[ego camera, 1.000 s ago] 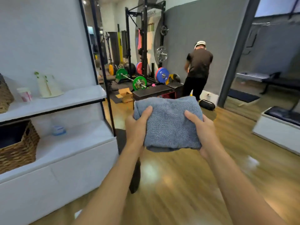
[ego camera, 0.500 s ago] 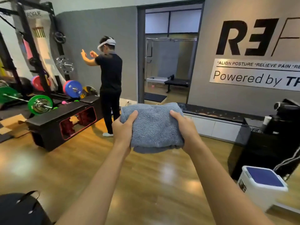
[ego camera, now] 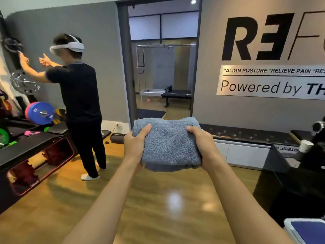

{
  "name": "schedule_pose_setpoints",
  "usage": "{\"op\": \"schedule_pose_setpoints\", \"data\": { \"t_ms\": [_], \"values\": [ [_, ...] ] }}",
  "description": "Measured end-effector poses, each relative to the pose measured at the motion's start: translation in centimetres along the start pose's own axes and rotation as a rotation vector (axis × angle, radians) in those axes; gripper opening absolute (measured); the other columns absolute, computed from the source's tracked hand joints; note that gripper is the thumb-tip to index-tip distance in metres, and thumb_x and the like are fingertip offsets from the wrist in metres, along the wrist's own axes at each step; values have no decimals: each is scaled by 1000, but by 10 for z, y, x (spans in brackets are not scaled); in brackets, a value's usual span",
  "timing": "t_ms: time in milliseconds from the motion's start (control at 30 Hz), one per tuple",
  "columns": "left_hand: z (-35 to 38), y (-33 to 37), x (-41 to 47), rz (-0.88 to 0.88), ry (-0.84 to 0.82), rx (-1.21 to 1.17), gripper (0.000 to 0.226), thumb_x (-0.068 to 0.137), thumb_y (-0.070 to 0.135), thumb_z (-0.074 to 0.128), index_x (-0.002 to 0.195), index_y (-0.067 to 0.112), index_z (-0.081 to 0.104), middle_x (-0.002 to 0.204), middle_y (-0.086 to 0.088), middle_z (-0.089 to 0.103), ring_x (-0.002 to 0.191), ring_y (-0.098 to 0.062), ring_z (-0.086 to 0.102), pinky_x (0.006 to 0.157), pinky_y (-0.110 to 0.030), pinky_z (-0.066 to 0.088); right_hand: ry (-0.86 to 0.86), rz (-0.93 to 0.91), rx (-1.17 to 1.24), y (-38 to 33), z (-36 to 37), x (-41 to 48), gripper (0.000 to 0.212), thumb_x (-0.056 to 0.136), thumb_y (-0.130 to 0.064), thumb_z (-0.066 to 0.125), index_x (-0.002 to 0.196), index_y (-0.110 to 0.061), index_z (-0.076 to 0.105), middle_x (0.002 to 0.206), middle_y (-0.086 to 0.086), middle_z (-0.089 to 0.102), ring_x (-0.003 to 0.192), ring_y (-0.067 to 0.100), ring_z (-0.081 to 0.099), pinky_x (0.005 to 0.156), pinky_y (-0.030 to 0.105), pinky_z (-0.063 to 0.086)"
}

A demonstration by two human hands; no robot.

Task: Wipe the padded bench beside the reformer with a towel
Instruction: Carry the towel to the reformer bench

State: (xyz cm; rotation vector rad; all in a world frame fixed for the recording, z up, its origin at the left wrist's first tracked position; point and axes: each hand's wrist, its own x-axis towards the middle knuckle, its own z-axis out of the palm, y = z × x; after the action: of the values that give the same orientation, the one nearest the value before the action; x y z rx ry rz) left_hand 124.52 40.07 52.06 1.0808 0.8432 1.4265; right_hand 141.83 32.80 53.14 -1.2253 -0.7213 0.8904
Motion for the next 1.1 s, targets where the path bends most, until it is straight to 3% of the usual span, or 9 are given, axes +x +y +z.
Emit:
{"op": "schedule_pose_setpoints", "data": {
  "t_ms": [267, 433, 600, 767, 867, 1000, 1100],
  "values": [
    [59, -42, 246, -27, -31, -25, 14, 81, 24, 75, 87, 12, 70, 74, 3, 77, 71, -16, 74, 52, -23, 54, 34, -37, -17, 2, 59, 258, 25, 82, -34, 66, 93, -12, 66, 94, 11, 74, 86, 29, 72, 68, 38, 55],
    [83, -94, 413, -60, -58, -48, 11, 82, 20, 75, 86, 10, 70, 75, 0, 76, 70, -17, 74, 55, -28, 58, 60, -49, -8, 21, 101, 418, 23, 84, -33, 66, 95, -13, 64, 85, 6, 73, 70, 19, 73, 50, 26, 52],
    [124, -127, 579, -101, -115, -53, 13, 83, 20, 74, 90, 9, 70, 84, -4, 74, 75, -18, 72, 62, -29, 58, 104, -47, -15, 18, 133, 575, 26, 85, -33, 66, 101, -12, 63, 91, 7, 73, 77, 21, 73, 55, 28, 54],
    [167, -181, 738, -106, -173, -51, 13, 83, 20, 73, 91, 10, 70, 75, 2, 76, 72, -15, 74, 54, -25, 55, 139, -58, -4, 33, 152, 743, 26, 85, -33, 67, 102, -13, 65, 87, 5, 75, 70, 16, 74, 50, 25, 54],
    [188, -222, 835, -106, -158, -21, 12, 83, 22, 74, 88, 12, 71, 74, 3, 76, 72, -16, 74, 55, -26, 56, 135, -48, -2, 56, 164, 851, 29, 81, -35, 69, 100, -14, 66, 85, 5, 76, 74, 19, 75, 55, 29, 58],
    [215, -267, 958, -124, -135, -22, 15, 82, 22, 74, 91, 11, 71, 83, -3, 76, 79, -21, 74, 61, -30, 57, 129, -22, 11, 74, 183, 990, 35, 73, -38, 71, 99, -14, 67, 92, 8, 77, 82, 24, 75, 74, 43, 61],
    [231, -293, 1044, -141, -113, -27, 13, 83, 20, 74, 92, 10, 71, 82, -2, 76, 78, -18, 73, 60, -28, 56, 121, -6, -8, 80, 204, 1080, 32, 70, -39, 71, 93, -17, 66, 88, 5, 77, 79, 22, 75, 75, 44, 59]
  ]
}}
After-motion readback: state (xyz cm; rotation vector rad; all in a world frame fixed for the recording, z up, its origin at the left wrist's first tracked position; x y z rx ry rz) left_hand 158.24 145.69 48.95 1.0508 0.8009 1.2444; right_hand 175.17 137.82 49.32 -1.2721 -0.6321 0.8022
